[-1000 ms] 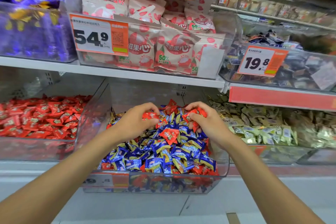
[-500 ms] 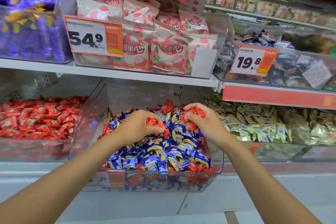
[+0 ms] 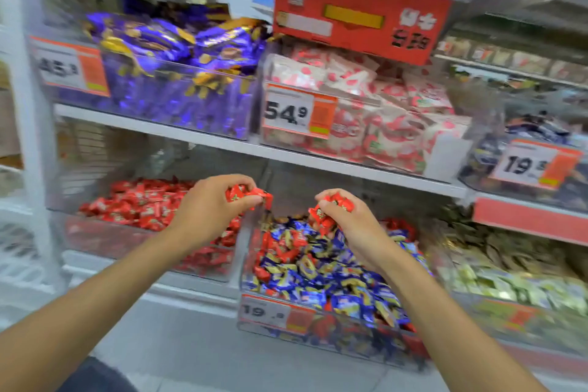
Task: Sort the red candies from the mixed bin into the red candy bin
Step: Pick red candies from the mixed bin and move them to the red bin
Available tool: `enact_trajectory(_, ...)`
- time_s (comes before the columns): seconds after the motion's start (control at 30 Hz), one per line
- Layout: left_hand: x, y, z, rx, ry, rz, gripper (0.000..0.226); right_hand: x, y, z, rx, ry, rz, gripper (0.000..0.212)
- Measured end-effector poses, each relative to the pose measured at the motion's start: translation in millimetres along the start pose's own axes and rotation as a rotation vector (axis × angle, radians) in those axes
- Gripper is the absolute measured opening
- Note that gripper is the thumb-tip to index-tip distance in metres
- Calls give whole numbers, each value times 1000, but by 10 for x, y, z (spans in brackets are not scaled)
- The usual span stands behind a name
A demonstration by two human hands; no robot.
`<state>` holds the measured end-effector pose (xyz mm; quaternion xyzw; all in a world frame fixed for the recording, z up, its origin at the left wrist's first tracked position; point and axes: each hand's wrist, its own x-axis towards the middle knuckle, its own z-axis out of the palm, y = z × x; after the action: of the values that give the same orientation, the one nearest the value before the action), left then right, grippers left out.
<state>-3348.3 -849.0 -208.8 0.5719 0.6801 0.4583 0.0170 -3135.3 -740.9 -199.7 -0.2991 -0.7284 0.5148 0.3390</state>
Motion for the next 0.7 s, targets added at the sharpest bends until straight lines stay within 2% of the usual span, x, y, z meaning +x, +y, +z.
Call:
enact_trajectory(0.23,63,-880,-693,110,197,-216,14,759,-254,1155,-331,-138,-222,9)
enact_trajectory(0.33,198,-1180,-791,197,226,-253,14,1098,-235,1567,-411,-189,-246,10)
enact_trajectory(0.37,255,-1311,-798,219,186,-264,21,1179,-224,1673,-397,-259,-227,21)
enact_trajectory(0.4,301,-1438,-803,226,108,-281,39,1251,-197,1763,-415,-349,-200,39)
enact_trajectory(0.47,341,-1694,-806,259,-68,-318,87,1394,-86,1894,-539,-503,-135,81)
enact_trajectory(0.53,297,-1891,-783,311,-124,-354,109,1461,5,1957,-650,-579,-130,102)
enact_trajectory(0.6,221,-1964,-779,311,-123,-347,107,1478,30,1943,-628,-599,-159,103)
enact_trajectory(0.7,140,-1917,-775,365,-142,-305,101,1469,48,1798,-529,-536,-214,83)
